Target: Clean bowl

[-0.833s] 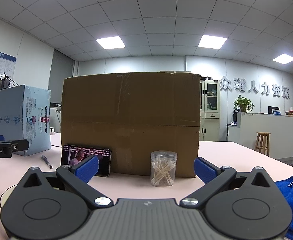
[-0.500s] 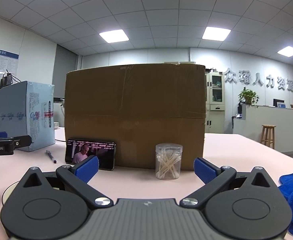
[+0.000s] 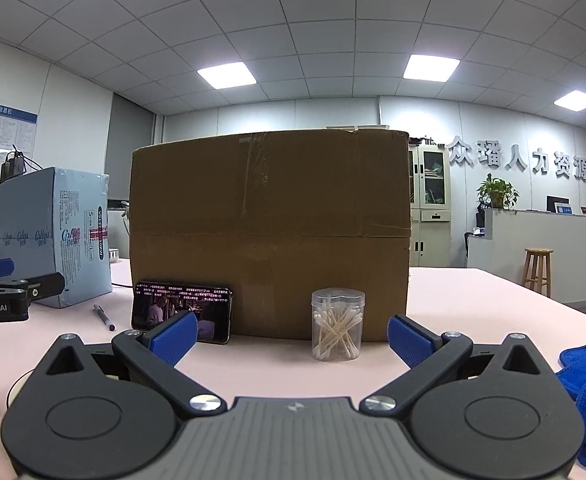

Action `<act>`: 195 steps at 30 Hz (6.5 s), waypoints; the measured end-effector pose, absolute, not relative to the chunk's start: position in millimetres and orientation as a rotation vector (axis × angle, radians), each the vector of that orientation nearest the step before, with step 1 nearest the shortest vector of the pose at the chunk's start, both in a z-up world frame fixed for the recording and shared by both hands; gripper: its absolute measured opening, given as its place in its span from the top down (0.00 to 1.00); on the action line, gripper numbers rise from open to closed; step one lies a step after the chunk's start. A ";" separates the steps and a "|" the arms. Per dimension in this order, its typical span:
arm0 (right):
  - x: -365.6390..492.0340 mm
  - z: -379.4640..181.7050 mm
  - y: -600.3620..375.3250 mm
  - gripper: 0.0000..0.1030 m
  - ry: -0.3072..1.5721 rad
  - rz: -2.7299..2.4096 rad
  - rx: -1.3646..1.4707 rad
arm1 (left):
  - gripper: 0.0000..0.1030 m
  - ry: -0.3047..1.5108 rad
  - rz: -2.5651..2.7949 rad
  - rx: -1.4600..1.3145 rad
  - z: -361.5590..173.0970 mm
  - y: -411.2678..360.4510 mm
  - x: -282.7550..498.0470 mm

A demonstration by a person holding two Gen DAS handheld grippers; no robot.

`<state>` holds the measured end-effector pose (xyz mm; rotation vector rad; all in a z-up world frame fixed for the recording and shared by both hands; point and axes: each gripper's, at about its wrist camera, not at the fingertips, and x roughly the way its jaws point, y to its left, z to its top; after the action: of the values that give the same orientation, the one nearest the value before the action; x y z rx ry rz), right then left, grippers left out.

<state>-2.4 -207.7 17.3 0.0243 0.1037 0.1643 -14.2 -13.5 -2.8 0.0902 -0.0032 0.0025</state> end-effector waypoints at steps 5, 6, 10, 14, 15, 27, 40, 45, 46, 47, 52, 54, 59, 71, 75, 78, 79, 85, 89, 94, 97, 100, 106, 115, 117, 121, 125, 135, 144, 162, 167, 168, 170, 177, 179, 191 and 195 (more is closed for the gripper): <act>-9.4 17.8 -212.0 0.00 0.078 0.176 0.045 | 0.00 -0.032 0.012 0.081 -1.9 -10.7 -19.0; -11.1 17.8 -212.8 0.00 0.074 0.183 0.049 | 0.00 -0.039 0.015 0.076 -1.7 -9.2 -20.4; -20.1 18.6 -216.9 0.00 0.073 0.224 0.060 | 0.00 -0.073 0.021 0.044 -0.6 -2.9 -27.6; -30.3 20.4 -220.5 0.01 0.043 0.260 0.067 | 0.00 -0.102 0.030 0.026 2.1 2.1 -35.7; -32.1 21.0 -221.9 0.01 0.040 0.278 0.070 | 0.00 -0.093 0.028 0.032 3.0 2.6 -37.2; -54.4 29.1 -203.5 0.05 0.097 0.507 -0.125 | 0.00 0.064 -0.048 0.035 3.8 10.3 -42.3; -119.3 28.7 -153.8 0.06 0.337 0.935 -0.298 | 0.00 0.135 -0.107 0.010 0.5 12.3 -37.7; -121.5 28.5 -134.9 0.06 0.444 1.035 -0.341 | 0.00 0.143 -0.107 -0.006 0.1 13.1 -37.5; -120.2 26.6 -129.0 0.06 0.471 1.056 -0.347 | 0.00 0.143 -0.107 -0.006 0.1 13.0 -37.6; -118.3 26.0 -127.0 0.06 0.494 1.064 -0.350 | 0.00 0.144 -0.108 -0.006 0.2 13.1 -37.4; -107.0 21.1 -120.5 0.10 0.591 1.068 -0.362 | 0.00 0.149 -0.114 -0.003 0.8 16.3 -34.9; -107.0 17.1 -113.2 0.15 0.610 1.072 -0.394 | 0.00 0.151 -0.113 -0.007 0.8 16.5 -34.8; -113.2 14.8 -107.5 0.36 0.623 1.118 -0.431 | 0.00 0.151 -0.112 -0.017 1.0 17.4 -35.5; -107.4 46.8 -104.6 0.87 0.439 1.052 -0.629 | 0.00 0.149 -0.115 -0.030 0.6 16.2 -35.6; -84.0 75.0 -116.6 0.87 0.327 0.925 -0.633 | 0.00 0.161 -0.115 -0.037 0.4 16.4 -34.0; -61.5 82.2 -115.4 0.87 0.313 0.871 -0.669 | 0.07 0.182 -0.131 -0.053 0.2 18.3 -31.7; -53.7 82.2 -113.7 0.87 0.315 0.863 -0.680 | 0.10 0.197 -0.145 -0.062 0.0 19.2 -30.1; -12.4 72.2 -100.9 0.87 0.378 0.870 -0.686 | 0.70 0.320 -0.233 -0.170 -5.9 29.2 -16.6; 8.9 60.7 -94.3 0.87 0.441 0.874 -0.633 | 0.74 0.367 -0.271 -0.227 -10.8 33.5 -11.3; 22.8 54.1 -84.6 0.85 0.539 0.907 -0.574 | 0.74 0.362 -0.297 -0.254 -13.8 36.9 -12.3; 23.8 54.6 -81.2 0.76 0.568 0.884 -0.564 | 0.74 0.355 -0.310 -0.278 -14.0 41.0 -12.5; 19.6 60.9 -79.9 0.49 0.540 0.860 -0.543 | 0.74 0.353 -0.314 -0.290 -14.3 42.6 -12.3; 15.1 63.2 -79.1 0.38 0.551 0.823 -0.522 | 0.74 0.349 -0.323 -0.316 -14.9 45.7 -11.8; -3.8 68.4 -78.6 0.36 0.526 0.739 -0.537 | 0.74 0.357 -0.313 -0.324 -15.1 46.7 -8.9; -9.0 71.1 -78.6 0.31 0.502 0.722 -0.540 | 0.74 0.361 -0.312 -0.325 -15.7 47.1 -8.5; -20.1 74.4 -82.9 0.25 0.410 0.708 -0.522 | 0.74 0.363 -0.314 -0.329 -16.4 47.7 -8.2; -20.7 74.6 -82.9 0.23 0.383 0.695 -0.528 | 0.73 0.365 -0.321 -0.335 -16.9 48.2 -7.9; -32.6 74.5 -80.5 0.19 0.345 0.645 -0.546 | 0.72 0.375 -0.324 -0.340 -18.4 48.2 -6.8; -53.7 78.9 -87.0 0.18 0.212 0.503 -0.421 | 0.68 0.393 -0.348 -0.260 -17.4 33.5 -5.6; -82.9 83.0 -114.4 0.11 0.177 0.421 -0.400 | 0.67 0.365 -0.353 -0.272 -16.3 35.1 -10.7; -76.9 79.7 -120.2 0.10 0.202 0.436 -0.403 | 0.67 0.367 -0.353 -0.278 -16.5 35.9 -9.7; -73.7 79.6 -121.0 0.10 0.210 0.442 -0.406 | 0.67 0.368 -0.352 -0.279 -16.6 36.1 -9.4; -67.1 79.7 -122.5 0.10 0.227 0.463 -0.415 | 0.67 0.370 -0.351 -0.281 -16.7 36.5 -8.9; -40.5 85.4 -126.6 0.12 0.304 0.583 -0.505 | 0.63 0.353 -0.360 -0.273 -15.7 36.3 -11.7; -30.3 89.1 -126.4 0.15 0.334 0.627 -0.537 | 0.62 0.346 -0.361 -0.273 -15.6 36.3 -12.7; 9.1 97.1 -108.9 0.45 0.507 0.961 -0.795 | 0.60 0.350 -0.353 -0.261 -15.5 34.9 -14.7; 19.0 87.8 -103.9 0.47 0.497 1.056 -0.847 | 0.55 0.346 -0.355 -0.251 -15.1 34.2 -16.1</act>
<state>19.0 -103.9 87.8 -0.8469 0.4975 1.0560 -16.1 34.2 -15.1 -0.2508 0.3462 -0.3548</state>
